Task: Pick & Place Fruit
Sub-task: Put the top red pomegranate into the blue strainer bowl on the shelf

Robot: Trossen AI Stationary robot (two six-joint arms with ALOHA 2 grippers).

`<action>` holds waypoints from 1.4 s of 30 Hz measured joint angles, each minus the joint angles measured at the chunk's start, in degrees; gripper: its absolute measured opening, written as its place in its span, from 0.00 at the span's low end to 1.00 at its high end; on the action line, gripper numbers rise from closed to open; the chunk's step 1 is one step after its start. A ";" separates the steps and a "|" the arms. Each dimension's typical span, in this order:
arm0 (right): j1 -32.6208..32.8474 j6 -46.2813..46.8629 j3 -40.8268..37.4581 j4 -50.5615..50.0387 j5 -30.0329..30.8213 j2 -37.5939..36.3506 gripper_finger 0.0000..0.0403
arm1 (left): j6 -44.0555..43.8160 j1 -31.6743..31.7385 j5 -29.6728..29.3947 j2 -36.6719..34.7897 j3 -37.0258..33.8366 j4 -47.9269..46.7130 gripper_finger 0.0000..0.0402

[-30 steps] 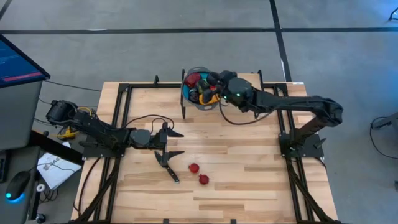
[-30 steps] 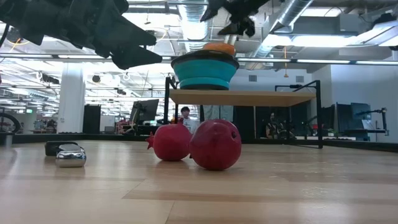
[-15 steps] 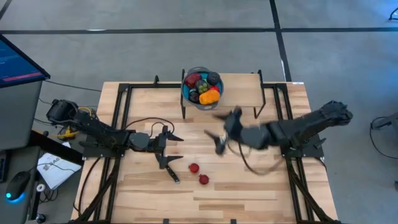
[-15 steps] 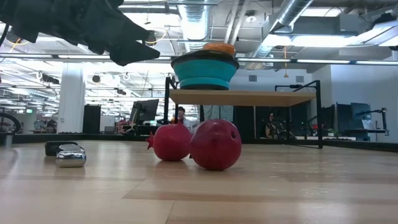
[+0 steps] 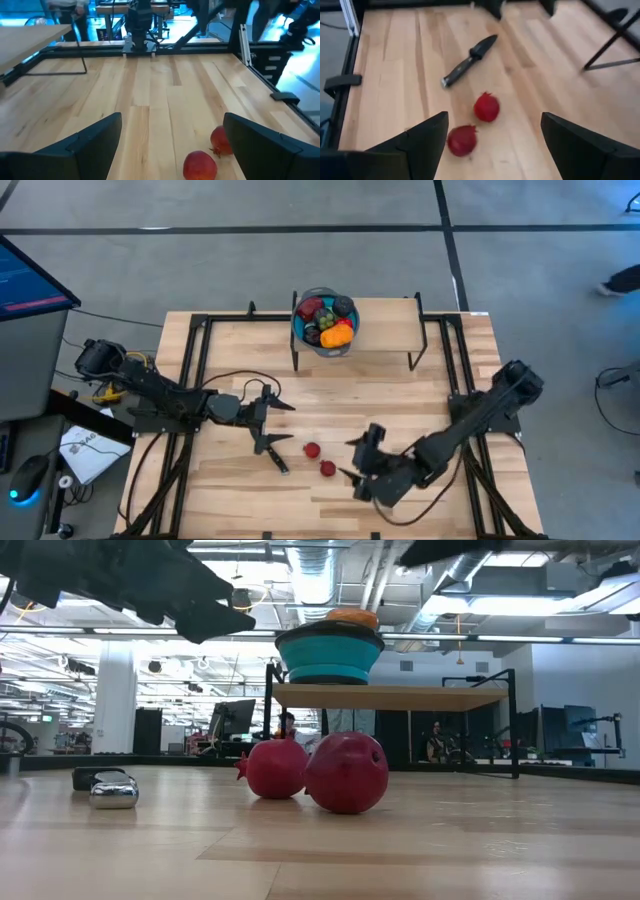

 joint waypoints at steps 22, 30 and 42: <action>-7.77 5.42 -15.54 11.18 -11.32 6.31 0.74 | -2.42 -5.09 2.52 0.00 3.85 -17.59 0.85; -11.59 1.80 -26.12 32.80 -11.50 2.43 0.73 | -5.71 -5.90 1.80 0.00 3.85 -22.15 0.85; -11.68 -3.73 -26.01 46.31 -12.81 2.51 0.73 | -7.74 -8.80 -0.19 9.45 3.87 -15.61 0.85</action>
